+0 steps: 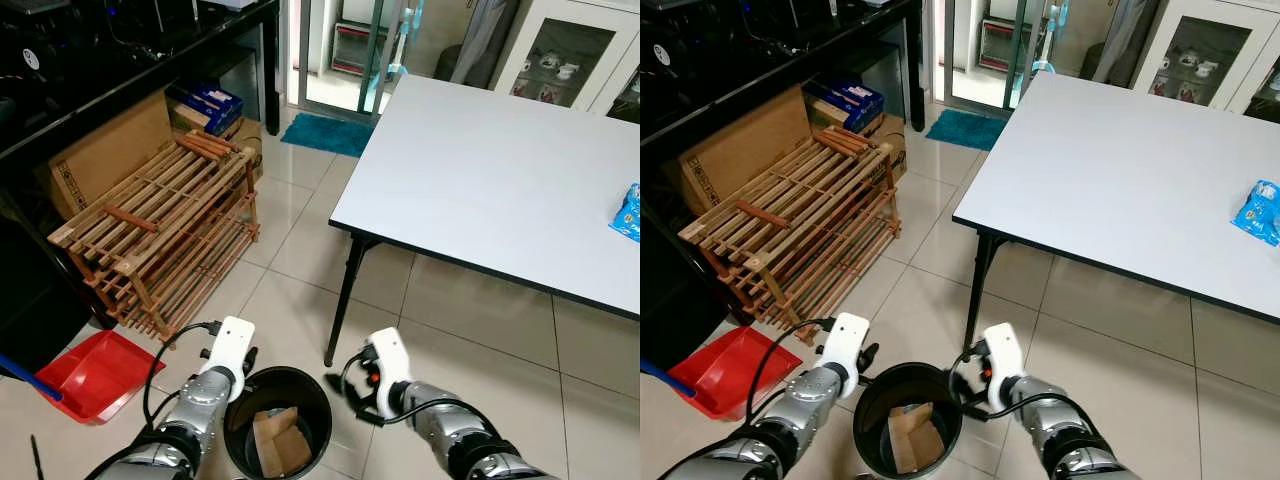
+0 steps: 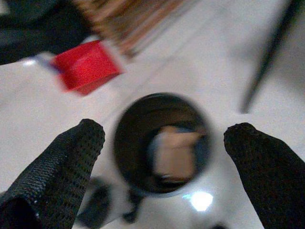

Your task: Picking trash to rubbish bin

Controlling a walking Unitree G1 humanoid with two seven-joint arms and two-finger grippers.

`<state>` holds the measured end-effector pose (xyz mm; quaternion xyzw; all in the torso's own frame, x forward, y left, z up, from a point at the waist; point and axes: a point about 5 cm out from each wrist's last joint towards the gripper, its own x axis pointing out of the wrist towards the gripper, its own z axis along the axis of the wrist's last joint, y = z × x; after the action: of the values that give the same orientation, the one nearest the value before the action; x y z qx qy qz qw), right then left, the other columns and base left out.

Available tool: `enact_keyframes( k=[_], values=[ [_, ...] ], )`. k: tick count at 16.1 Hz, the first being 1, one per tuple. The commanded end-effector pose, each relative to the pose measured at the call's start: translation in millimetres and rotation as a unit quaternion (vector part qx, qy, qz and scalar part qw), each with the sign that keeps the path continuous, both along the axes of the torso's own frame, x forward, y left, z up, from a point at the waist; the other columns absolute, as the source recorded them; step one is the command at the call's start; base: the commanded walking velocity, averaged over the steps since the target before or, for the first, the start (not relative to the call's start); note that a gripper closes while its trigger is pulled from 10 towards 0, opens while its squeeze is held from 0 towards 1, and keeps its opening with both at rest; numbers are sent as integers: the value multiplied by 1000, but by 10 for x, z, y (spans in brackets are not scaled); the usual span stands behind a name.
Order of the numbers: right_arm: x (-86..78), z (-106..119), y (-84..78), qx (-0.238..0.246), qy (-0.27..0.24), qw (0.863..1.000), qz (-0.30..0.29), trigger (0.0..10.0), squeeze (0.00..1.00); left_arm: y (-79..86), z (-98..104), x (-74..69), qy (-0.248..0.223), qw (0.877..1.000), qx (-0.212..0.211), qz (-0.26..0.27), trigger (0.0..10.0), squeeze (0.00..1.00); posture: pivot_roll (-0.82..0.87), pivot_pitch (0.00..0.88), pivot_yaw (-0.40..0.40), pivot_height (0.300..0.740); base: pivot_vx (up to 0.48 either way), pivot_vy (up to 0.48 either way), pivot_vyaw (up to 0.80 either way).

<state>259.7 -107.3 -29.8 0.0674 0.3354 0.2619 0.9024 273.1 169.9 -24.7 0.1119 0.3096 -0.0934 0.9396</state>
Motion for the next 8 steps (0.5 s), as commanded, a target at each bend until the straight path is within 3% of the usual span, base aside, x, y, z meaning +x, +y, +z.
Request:
enact_keyframes(
  k=[1,3,8],
  values=[
    [120,69,-179,-37,-36,997,-62,10000,0,51,-4,-20,-5,1000,-1,7,10000,0,16,47,-46,740,0,0,0],
    [137,65,-357,-80,-46,990,-110,10000,0,144,-24,-64,-4,1000,1,22,10000,0,15,46,-46,740,0,0,0],
    [53,-9,-560,-131,-46,971,-193,10000,0,218,-43,-122,-21,998,-7,57,10000,0,13,46,-48,740,0,0,0]
  ],
)
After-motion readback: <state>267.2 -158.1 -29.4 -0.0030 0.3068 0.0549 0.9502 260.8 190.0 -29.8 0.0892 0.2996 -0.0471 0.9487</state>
